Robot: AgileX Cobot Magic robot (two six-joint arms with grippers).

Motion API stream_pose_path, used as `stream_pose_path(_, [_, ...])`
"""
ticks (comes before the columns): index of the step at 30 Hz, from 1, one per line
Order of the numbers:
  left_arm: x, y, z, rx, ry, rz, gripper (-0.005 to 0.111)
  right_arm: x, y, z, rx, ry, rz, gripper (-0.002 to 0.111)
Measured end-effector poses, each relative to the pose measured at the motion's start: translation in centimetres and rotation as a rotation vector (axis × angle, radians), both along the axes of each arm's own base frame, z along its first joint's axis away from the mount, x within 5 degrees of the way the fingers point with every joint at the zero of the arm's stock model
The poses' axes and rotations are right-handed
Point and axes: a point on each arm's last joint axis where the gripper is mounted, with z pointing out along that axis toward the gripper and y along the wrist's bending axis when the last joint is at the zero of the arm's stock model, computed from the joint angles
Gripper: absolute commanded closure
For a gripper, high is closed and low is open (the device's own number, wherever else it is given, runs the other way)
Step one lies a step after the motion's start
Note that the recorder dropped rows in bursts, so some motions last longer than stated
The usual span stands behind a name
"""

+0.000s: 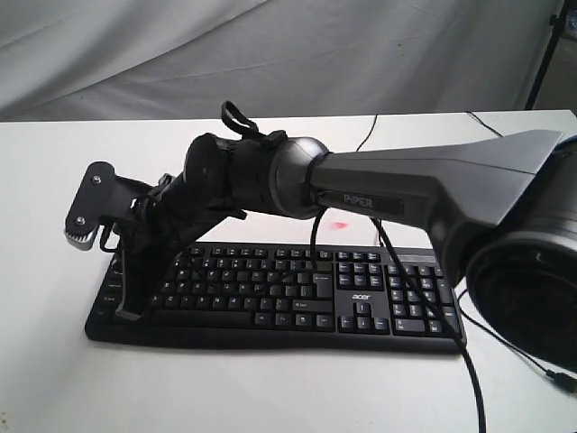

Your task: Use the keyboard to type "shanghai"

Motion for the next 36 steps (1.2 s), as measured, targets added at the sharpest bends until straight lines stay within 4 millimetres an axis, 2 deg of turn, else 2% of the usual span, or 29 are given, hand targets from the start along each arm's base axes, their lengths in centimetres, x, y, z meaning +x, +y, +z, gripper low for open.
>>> stream_pose_path(10, [0.0, 0.0, 0.0, 0.0, 0.0, 0.0, 0.106, -0.3, -0.1, 0.2, -0.02, 0.012, 0.023, 0.108])
stream_pose_path(15, [0.0, 0.0, 0.0, 0.0, 0.0, 0.0, 0.106, -0.8, -0.4, 2.1, -0.022, 0.028, 0.052, 0.108])
stream_pose_path(18, [0.0, 0.0, 0.0, 0.0, 0.0, 0.0, 0.106, -1.2, -1.5, 2.4, -0.032, 0.048, 0.038, 0.108])
stream_pose_path(24, [0.0, 0.0, 0.0, 0.0, 0.0, 0.0, 0.106, -2.4, -5.1, 0.7, -0.07, 0.07, -0.019, 0.108])
stream_pose_path(28, [0.0, 0.0, 0.0, 0.0, 0.0, 0.0, 0.106, -3.7, -7.0, 1.6, -0.037, 0.066, -0.029, 0.108])
stream_pose_path(32, [0.0, 0.0, 0.0, 0.0, 0.0, 0.0, 0.106, -4.5, -7.8, 2.3, -0.017, 0.04, -0.012, 0.108])
stream_pose_path(36, [0.0, 0.0, 0.0, 0.0, 0.0, 0.0, 0.106, -4.6, -8.5, 1.9, -0.015, 0.058, -0.023, 0.108])
